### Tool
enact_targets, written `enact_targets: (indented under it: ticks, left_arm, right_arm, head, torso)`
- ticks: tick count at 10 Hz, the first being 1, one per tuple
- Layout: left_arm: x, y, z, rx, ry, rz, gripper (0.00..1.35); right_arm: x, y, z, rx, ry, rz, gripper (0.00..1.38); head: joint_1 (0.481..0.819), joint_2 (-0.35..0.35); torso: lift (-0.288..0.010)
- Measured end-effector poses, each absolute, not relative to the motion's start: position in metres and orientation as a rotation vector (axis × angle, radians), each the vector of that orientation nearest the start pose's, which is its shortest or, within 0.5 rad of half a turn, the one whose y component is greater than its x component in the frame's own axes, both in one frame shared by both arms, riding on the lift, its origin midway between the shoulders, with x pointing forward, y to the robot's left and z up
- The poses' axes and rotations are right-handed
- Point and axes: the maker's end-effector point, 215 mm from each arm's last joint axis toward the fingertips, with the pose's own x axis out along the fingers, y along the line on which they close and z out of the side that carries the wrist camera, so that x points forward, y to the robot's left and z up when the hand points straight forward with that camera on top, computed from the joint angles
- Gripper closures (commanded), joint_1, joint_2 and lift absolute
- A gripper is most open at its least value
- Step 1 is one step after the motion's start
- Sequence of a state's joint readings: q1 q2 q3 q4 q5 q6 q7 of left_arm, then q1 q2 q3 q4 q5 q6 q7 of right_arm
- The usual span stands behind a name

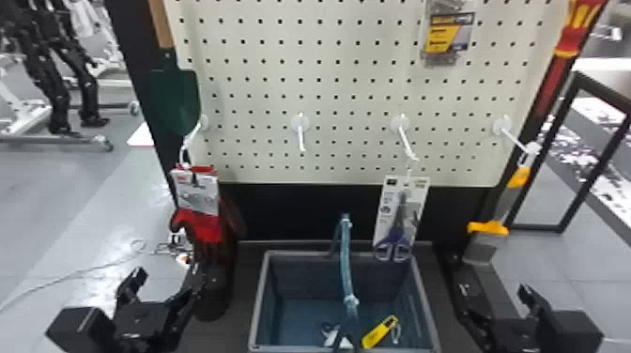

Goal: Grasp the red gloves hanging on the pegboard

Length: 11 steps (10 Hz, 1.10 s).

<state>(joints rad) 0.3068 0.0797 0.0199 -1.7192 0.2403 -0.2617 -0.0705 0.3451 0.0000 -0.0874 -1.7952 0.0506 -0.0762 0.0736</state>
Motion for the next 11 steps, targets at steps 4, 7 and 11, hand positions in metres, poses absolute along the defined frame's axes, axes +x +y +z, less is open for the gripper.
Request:
enact_targets:
  ticks: [4, 7, 11]
  left_arm:
    - [0.493, 0.258, -0.344, -0.153, -0.112, -0.028, 0.24]
    - [0.493, 0.258, -0.345, -0.154, -0.112, -0.028, 0.24]
    - [0.503, 0.274, -0.347, -0.156, -0.100, -0.171, 0.24]
  right_arm:
    - [0.485, -0.262, -0.381, -0.078, 0.047, -0.004, 0.26]
    - [0.485, -0.262, -0.381, -0.076, 0.047, -0.004, 0.26]
    - [0.484, -0.262, -0.381, -0.072, 0.046, -0.004, 0.26]
  head:
    - [0.549, 0.000]
    - [0.549, 0.000]
    - [0.549, 0.000]
  torso:
    - [-0.100]
    - [-0.100]
    - [-0.100]
